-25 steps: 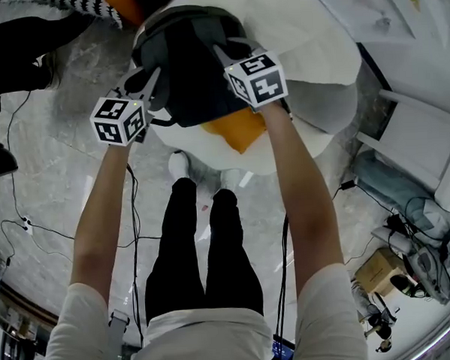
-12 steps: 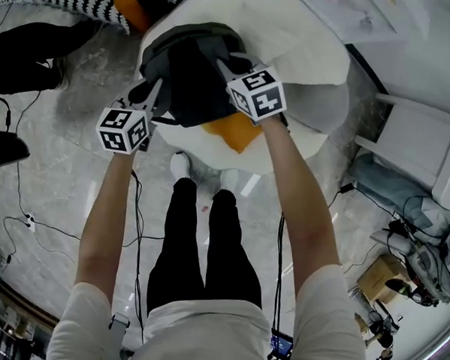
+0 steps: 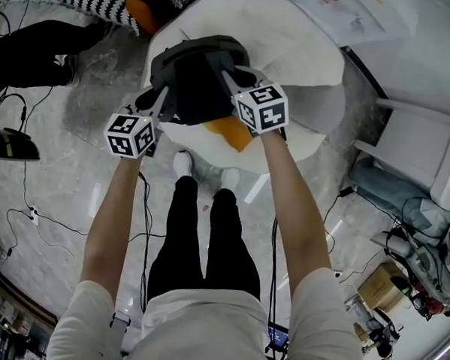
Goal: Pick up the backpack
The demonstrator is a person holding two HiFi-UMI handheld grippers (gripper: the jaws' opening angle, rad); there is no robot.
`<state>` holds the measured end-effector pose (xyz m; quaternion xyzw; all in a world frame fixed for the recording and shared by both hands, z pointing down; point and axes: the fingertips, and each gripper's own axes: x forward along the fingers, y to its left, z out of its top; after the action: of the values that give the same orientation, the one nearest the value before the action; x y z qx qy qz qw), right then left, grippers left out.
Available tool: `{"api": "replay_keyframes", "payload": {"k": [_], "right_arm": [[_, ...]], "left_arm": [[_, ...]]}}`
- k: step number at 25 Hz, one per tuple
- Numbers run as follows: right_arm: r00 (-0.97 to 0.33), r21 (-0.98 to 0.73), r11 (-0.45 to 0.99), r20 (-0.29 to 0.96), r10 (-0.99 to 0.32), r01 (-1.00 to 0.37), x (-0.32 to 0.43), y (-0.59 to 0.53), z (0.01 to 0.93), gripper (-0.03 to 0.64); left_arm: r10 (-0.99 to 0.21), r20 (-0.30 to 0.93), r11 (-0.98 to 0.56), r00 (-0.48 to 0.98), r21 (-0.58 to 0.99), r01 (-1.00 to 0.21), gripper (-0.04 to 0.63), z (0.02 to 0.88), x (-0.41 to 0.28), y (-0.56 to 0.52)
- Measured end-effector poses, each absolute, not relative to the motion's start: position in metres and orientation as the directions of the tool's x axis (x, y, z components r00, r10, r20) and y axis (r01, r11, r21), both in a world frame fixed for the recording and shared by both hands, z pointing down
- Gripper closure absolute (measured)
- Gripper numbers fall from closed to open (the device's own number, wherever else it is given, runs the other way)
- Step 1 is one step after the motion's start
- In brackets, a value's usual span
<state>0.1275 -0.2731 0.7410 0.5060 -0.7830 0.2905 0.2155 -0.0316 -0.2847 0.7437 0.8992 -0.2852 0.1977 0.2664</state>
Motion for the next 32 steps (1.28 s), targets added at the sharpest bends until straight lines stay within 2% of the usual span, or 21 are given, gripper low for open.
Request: {"api": "replay_keyframes", "payload": {"k": [12,32], "right_arm": [[-0.393,-0.287,0.273,0.589,-0.706,-0.918,0.144,-0.223,0.694,0.577],[-0.352,-0.314,0.208,0.526,-0.775,-0.926,0.184,-0.131,0.611,0.577]], "left_arm": [[-0.390,0.502,-0.711,0.772,0.368,-0.599,0.563,0.701,-0.019,-0.243],[-0.322,0.449,-0.795,0.833,0.350,-0.496,0.563,0.611,0.026,-0.183]]}}
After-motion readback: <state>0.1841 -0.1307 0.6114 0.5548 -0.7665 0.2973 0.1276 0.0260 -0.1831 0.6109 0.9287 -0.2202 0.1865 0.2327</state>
